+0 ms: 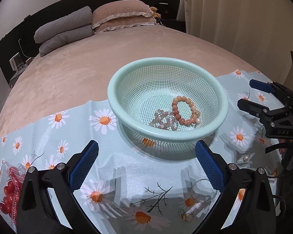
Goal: Organize jewelry
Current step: 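Move the left tool to the silver bangle while the right tool reaches the pearl earring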
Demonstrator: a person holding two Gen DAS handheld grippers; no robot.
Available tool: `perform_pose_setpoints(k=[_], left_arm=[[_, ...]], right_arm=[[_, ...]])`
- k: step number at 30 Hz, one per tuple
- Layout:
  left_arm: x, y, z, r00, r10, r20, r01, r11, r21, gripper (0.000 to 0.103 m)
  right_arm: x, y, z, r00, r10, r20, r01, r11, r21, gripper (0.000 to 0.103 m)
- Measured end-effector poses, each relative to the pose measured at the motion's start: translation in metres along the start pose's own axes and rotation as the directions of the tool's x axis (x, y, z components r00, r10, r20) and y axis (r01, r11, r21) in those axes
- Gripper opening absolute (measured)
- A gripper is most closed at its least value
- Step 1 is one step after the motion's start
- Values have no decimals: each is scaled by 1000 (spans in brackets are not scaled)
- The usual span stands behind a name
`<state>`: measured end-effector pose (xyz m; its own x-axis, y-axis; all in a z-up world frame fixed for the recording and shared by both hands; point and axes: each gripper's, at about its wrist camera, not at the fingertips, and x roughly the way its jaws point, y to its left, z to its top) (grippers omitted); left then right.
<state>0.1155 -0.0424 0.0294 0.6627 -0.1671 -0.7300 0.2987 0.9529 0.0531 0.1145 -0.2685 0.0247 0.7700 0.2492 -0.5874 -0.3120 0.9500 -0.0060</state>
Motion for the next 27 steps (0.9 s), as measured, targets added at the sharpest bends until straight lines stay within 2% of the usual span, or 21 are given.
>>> perform_pose_setpoints(k=[3,10,19,22,27], left_arm=[[3,-4,-7,1000,5,-19,-4,1000,19,97],[9,-17,-23,998,-32,-59,35,998,57,97],[20,-40,-44,986,-110,-122,121,989,86,97],[23,-50,-52,979,-148,-137,164,981,108,97],[29,-60,-59,974,-157,-160,179,975,129,97]], right_arm=[[-2,5,-8,1000,8,-18,-8,1000,-18,88],[-6,11,-32,998,11,-67,-14,999,-42,88],[-7,8,-59,993,25,-113,-27,1000,-13,88],[-6,11,-71,988,57,-140,-57,998,3,88],[-5,15,-88,982,76,-171,-75,997,11,88]])
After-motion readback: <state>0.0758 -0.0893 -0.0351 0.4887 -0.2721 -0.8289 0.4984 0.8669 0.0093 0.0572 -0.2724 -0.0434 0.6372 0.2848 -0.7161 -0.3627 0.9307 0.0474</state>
